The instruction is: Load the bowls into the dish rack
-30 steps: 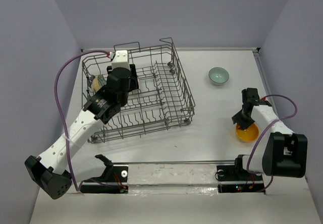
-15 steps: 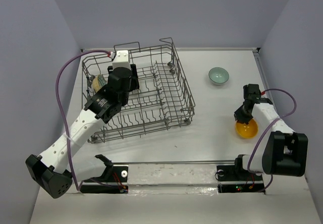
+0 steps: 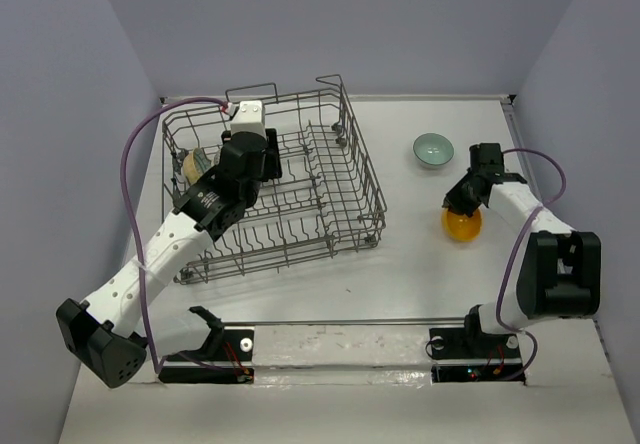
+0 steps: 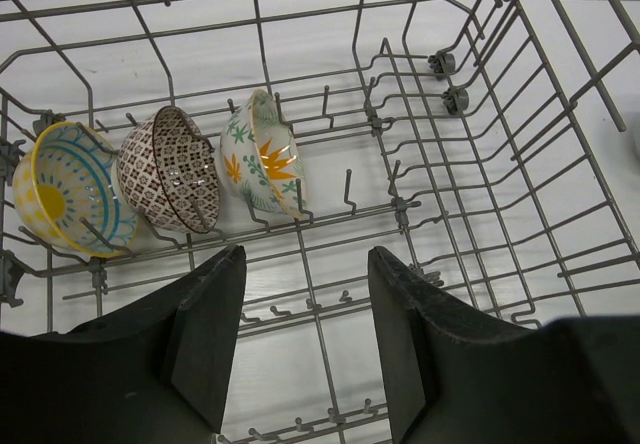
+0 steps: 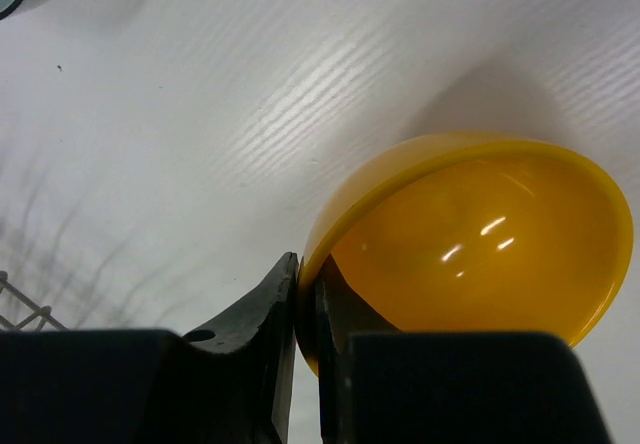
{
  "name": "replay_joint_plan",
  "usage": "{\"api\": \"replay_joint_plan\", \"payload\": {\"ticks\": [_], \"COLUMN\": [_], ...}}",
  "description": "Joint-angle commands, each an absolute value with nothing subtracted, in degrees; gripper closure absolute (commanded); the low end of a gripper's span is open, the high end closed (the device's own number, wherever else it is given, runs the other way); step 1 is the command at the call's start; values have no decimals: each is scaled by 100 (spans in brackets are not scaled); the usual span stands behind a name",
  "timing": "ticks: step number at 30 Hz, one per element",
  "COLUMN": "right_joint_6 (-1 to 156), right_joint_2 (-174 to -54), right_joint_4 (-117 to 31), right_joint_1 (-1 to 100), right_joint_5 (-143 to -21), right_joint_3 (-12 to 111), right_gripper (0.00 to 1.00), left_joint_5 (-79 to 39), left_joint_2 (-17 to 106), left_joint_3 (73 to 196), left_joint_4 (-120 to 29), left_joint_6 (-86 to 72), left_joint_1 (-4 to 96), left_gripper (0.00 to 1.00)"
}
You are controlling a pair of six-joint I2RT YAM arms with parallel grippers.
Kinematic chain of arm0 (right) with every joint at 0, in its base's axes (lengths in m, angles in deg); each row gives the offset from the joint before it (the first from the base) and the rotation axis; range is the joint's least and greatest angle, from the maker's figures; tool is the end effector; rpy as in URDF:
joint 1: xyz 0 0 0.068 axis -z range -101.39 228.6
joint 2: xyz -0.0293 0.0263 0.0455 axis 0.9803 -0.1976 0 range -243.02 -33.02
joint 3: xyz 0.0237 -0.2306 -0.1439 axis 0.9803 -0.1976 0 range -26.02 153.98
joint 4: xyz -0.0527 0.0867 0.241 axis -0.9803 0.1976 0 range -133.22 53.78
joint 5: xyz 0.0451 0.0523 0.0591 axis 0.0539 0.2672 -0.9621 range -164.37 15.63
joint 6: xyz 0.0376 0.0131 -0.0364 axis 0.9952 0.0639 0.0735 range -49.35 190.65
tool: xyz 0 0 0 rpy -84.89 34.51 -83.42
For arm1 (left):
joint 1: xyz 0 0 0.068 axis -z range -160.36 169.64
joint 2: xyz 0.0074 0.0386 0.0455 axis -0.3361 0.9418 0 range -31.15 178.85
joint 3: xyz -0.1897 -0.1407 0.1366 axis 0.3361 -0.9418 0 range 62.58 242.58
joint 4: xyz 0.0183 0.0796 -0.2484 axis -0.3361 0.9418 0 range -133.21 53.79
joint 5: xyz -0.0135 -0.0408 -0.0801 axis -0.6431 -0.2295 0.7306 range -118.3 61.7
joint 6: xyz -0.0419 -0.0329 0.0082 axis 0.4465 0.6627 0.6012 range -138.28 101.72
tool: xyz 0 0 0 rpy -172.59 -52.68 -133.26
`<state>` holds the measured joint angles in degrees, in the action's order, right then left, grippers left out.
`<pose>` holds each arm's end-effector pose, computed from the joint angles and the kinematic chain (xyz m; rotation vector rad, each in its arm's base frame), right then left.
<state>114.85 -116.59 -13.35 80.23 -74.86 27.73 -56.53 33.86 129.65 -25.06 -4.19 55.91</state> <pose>0.2880 -0.0078 0.2114 1.0246 2.4317 0.2703 0.2134 -0.1357 0.3924 0.0119 1.8205 -0.1655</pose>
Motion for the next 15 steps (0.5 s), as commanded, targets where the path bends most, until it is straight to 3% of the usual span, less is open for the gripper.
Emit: {"api": "replay_joint_plan", "payload": {"ticks": [1,11,15], "right_joint_6": [11688,11679,11626], "right_joint_2": [-12010,-12548,-12531], "right_joint_4": [-1720,-1923,-1923], "right_joint_1": [7572,7289,7289], "right_joint_5": [-7639,-7735,-7779], "right_joint_3": [3215,3427,3427], "right_gripper": [99,97,86], "left_joint_5": [-5537,-5300,-5308], "left_joint_2": [3398,3459,3477], "left_joint_3": [13069,13210,13447], "left_joint_4": [-2783,-2721,-2669], "left_joint_6": [-351,-343,-351], "left_joint_1": [5611,5629,5708], "left_gripper": [39,39,40]}}
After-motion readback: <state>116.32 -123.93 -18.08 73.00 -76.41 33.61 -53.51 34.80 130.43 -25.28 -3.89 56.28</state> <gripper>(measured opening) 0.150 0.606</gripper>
